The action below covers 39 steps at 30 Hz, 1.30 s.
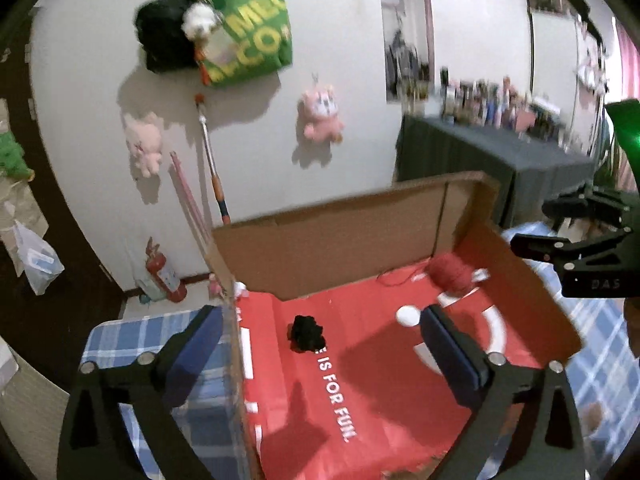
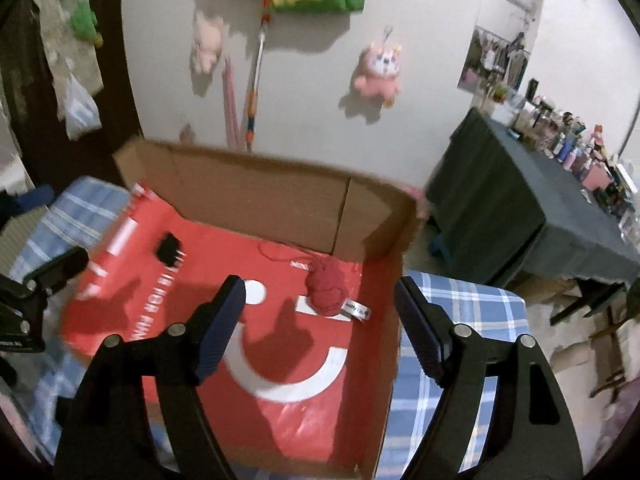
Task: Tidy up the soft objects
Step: 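Move both tools back toward the remaining soft items on the table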
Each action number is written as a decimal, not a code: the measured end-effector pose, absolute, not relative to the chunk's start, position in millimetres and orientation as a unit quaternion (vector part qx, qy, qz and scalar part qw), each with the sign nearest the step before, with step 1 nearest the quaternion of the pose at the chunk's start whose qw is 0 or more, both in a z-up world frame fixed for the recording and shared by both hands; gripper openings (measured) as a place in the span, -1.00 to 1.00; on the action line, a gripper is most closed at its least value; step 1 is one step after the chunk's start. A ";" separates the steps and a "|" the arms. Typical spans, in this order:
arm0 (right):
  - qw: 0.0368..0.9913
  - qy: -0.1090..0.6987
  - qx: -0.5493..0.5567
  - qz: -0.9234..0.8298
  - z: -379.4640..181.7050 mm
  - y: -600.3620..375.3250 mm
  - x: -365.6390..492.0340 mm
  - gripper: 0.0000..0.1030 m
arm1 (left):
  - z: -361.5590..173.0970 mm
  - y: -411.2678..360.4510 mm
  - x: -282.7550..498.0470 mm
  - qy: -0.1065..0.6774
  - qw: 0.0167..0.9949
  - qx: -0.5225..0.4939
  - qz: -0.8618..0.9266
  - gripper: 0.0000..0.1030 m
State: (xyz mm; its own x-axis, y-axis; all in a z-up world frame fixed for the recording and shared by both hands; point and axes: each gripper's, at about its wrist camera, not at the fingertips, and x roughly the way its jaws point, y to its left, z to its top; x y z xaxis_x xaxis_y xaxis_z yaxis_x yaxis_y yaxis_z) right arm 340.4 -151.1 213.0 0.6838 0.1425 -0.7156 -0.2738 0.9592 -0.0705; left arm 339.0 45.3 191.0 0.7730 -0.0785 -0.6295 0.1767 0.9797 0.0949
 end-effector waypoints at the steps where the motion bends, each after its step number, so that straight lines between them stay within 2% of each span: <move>1: 0.918 0.370 -0.077 0.117 223.5 -156.4 330.5 0.60 | 201.7 45.4 325.8 0.316 0.944 0.068 -0.068 1.00; 3: 0.928 0.345 -0.063 0.123 242.0 -161.6 308.3 0.73 | 215.3 45.3 305.7 0.296 0.951 0.066 -0.061 1.00; 9: 0.952 0.274 -0.057 0.126 268.0 -175.9 230.6 0.75 | 241.4 42.1 236.6 0.237 0.969 0.052 -0.041 1.00; 13: 0.961 0.236 -0.058 0.134 275.2 -177.5 177.7 0.76 | 247.6 45.4 198.1 0.224 0.973 0.014 -0.062 1.00; 16: 0.963 0.219 -0.049 0.151 274.3 -178.7 146.1 0.88 | 252.6 47.7 168.1 0.203 0.976 -0.005 -0.075 1.00; 21: 0.969 0.190 -0.035 0.153 264.7 -179.6 90.5 0.88 | 255.3 41.5 113.6 0.149 0.987 0.009 -0.064 1.00; 27: 0.974 0.167 -0.015 0.155 241.7 -183.8 41.4 0.89 | 233.7 34.6 62.5 0.123 0.990 0.002 -0.069 1.00; 34: 0.979 0.169 -0.017 0.116 192.5 -181.8 11.7 0.89 | 189.8 27.8 37.7 0.142 0.986 -0.020 -0.084 1.00; 39: 0.974 0.199 -0.002 0.113 155.4 -183.0 10.4 0.89 | 148.9 16.8 33.3 0.167 0.982 -0.020 -0.085 1.00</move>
State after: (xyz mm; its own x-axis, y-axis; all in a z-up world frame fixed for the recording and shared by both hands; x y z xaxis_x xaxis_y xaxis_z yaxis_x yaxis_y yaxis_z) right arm 10.4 -183.0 155.4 0.8955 0.2189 -0.3874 -0.2206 0.9745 0.0408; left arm 33.3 16.8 148.9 0.9299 -0.1728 -0.3247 0.1593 0.9849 -0.0681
